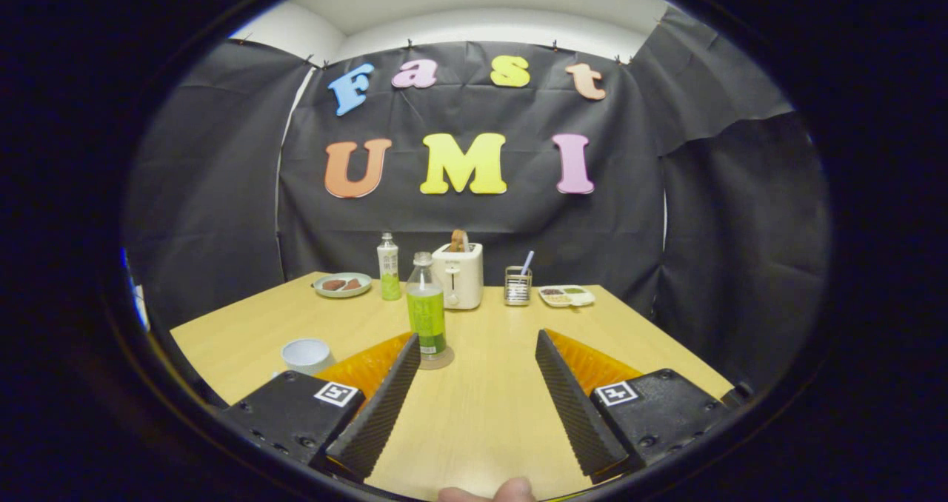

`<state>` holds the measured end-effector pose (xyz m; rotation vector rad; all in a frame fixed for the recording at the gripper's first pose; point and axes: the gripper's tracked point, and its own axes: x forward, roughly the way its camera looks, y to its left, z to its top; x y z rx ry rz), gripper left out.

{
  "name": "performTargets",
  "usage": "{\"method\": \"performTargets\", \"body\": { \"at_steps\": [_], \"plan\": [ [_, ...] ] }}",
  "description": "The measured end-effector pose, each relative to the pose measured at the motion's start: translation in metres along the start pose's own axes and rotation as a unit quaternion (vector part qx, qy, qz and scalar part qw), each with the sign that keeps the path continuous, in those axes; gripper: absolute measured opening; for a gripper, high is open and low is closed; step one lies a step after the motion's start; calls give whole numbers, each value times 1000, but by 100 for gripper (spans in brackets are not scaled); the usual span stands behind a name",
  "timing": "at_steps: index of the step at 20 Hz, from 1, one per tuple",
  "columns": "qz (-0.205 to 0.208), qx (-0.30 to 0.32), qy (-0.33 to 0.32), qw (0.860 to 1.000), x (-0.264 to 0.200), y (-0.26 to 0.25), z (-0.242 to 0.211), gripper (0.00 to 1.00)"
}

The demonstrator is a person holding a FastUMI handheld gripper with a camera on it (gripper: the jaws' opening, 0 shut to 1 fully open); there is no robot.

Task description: Take the bottle from table, then pour the juice into the cup, finally place the bottle on the coaster

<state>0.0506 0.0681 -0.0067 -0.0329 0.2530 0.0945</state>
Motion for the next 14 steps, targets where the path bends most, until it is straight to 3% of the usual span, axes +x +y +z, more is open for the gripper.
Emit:
{"method": "performTargets", "body": {
  "at_steps": [6,14],
  "plan": [
    [-6,-11,-34,999,-70,-10,0,100],
    [-21,-19,-61,998,-94,-17,-3,100]
  ]
}}
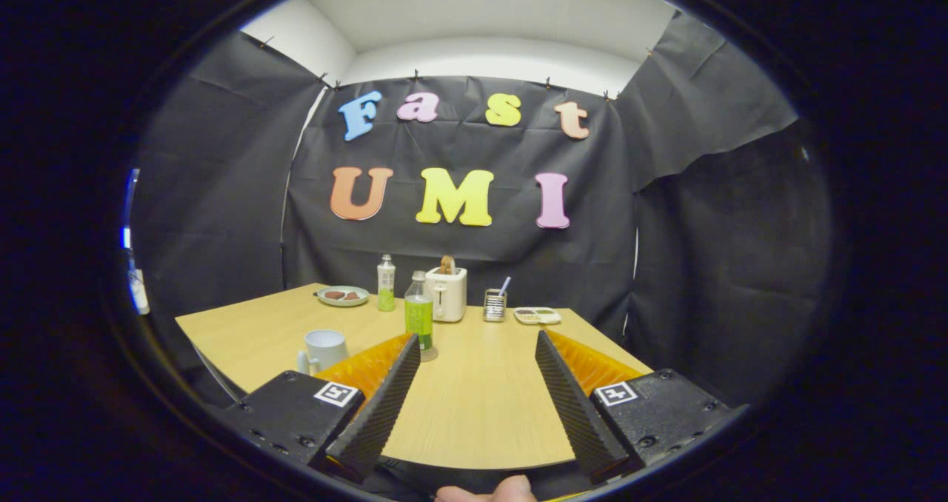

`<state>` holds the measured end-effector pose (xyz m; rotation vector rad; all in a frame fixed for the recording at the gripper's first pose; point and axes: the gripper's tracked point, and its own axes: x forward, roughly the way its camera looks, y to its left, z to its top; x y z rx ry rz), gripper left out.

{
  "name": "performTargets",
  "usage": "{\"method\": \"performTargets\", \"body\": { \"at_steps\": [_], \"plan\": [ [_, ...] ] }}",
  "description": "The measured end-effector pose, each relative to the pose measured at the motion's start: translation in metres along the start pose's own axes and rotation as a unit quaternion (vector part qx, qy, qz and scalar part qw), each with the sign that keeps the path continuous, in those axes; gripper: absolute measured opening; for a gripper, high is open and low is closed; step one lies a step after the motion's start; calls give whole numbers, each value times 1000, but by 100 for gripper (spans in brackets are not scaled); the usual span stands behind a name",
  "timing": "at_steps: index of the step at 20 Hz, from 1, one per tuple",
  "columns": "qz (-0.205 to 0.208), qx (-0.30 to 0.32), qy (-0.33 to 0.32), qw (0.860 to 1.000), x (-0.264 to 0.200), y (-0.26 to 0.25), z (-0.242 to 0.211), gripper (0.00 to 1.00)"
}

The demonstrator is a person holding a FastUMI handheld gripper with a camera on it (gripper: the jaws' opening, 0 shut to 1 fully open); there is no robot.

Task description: Take the bottle from table, then pour the juice into the cup, finally place the bottle on the coaster

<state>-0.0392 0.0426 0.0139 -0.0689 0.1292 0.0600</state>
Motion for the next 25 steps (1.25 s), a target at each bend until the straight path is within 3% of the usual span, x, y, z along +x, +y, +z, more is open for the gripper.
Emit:
{"method": "performTargets", "body": {
  "at_steps": [18,25],
  "plan": [
    [-11,53,-9,998,-8,-19,-9,100],
    [-16,48,-16,999,-11,-18,-7,100]
  ]
}}
